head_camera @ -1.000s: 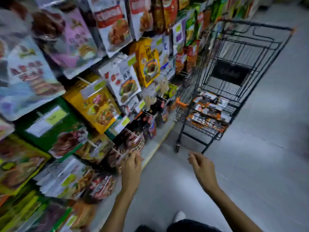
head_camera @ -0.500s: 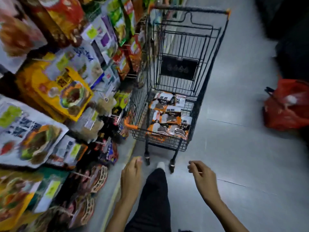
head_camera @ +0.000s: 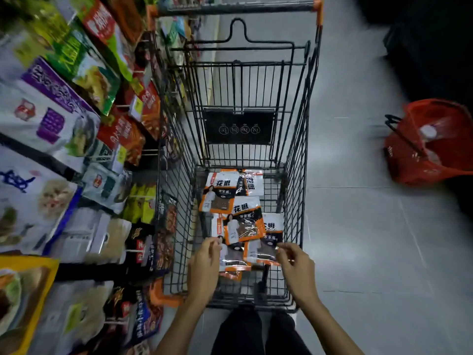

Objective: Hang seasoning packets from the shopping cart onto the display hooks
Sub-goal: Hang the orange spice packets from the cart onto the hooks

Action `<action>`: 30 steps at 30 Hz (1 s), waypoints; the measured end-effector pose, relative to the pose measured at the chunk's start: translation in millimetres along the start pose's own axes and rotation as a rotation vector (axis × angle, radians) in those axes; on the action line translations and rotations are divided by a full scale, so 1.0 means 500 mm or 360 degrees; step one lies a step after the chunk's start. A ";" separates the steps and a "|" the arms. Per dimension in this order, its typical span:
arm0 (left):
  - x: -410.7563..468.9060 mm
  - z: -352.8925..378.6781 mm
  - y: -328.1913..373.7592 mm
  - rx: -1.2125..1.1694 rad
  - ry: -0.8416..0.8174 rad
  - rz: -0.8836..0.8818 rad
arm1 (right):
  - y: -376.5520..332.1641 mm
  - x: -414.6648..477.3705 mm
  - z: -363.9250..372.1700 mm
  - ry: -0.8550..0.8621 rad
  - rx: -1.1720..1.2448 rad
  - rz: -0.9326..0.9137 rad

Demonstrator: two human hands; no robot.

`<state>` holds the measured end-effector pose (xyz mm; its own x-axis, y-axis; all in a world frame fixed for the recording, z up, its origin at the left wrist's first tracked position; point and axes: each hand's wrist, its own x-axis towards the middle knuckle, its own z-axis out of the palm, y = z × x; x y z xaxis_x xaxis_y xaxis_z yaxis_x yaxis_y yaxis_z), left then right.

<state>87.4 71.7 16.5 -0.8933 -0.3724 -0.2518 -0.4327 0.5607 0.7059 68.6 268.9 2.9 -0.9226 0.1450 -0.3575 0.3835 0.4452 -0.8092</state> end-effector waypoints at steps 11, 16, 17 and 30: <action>0.254 0.197 -0.148 0.0198 -0.0246 -0.0343 | 0.155 0.282 0.193 -0.0022 -0.0168 0.0569; 0.329 0.296 -0.193 0.0201 -0.0316 -0.0475 | 0.243 0.306 0.235 0.0108 -0.0413 0.0727; 0.342 0.315 -0.200 0.0242 -0.0349 -0.0502 | 0.251 0.308 0.243 0.0131 -0.0437 0.0746; 0.341 0.337 -0.249 -0.0054 -0.0304 -0.1218 | 0.277 0.302 0.268 0.0184 -0.0575 0.0600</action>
<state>-31.7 63.2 -225.9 -0.3556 -0.5102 -0.7831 -0.9344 0.1760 0.3097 -12.0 234.3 -225.8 -0.7302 0.4409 -0.5219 0.6690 0.6164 -0.4152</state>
